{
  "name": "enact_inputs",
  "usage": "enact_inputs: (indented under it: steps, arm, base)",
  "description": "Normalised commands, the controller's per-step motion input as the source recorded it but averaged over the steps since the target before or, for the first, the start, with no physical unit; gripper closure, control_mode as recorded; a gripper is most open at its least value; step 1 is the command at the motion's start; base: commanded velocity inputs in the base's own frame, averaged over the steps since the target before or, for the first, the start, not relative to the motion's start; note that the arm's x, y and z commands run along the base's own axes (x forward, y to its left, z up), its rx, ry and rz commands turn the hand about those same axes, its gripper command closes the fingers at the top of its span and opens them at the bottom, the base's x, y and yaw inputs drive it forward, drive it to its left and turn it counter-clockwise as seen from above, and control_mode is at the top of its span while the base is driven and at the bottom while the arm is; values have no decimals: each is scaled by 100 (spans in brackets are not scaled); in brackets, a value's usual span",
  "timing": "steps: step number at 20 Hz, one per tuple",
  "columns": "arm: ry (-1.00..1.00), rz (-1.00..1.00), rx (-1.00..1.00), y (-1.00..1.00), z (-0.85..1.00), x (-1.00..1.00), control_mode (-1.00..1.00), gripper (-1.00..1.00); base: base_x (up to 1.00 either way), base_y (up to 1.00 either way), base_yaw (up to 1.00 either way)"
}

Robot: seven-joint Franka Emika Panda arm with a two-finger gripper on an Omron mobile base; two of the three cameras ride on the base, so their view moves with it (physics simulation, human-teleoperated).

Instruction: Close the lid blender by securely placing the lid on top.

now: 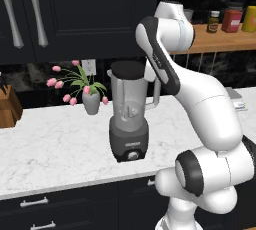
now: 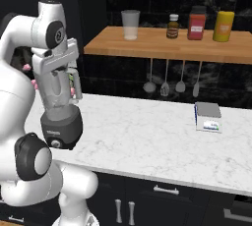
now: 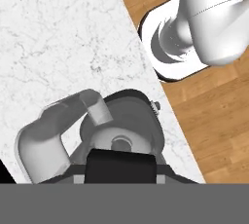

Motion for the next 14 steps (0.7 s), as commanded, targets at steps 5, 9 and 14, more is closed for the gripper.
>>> enact_inputs:
  steps: [5, 9, 14]
  arm:
    - [6, 0, -7, 9, -30, -43, -100, 100]
    - [2, 0, -5, 8, -33, -30, -100, 100]
    - [4, -1, -3, 1, -19, -15, -100, 100]
  base:
    - [0, 0, 0]
    - [0, 0, 0]
    - [0, 0, 0]
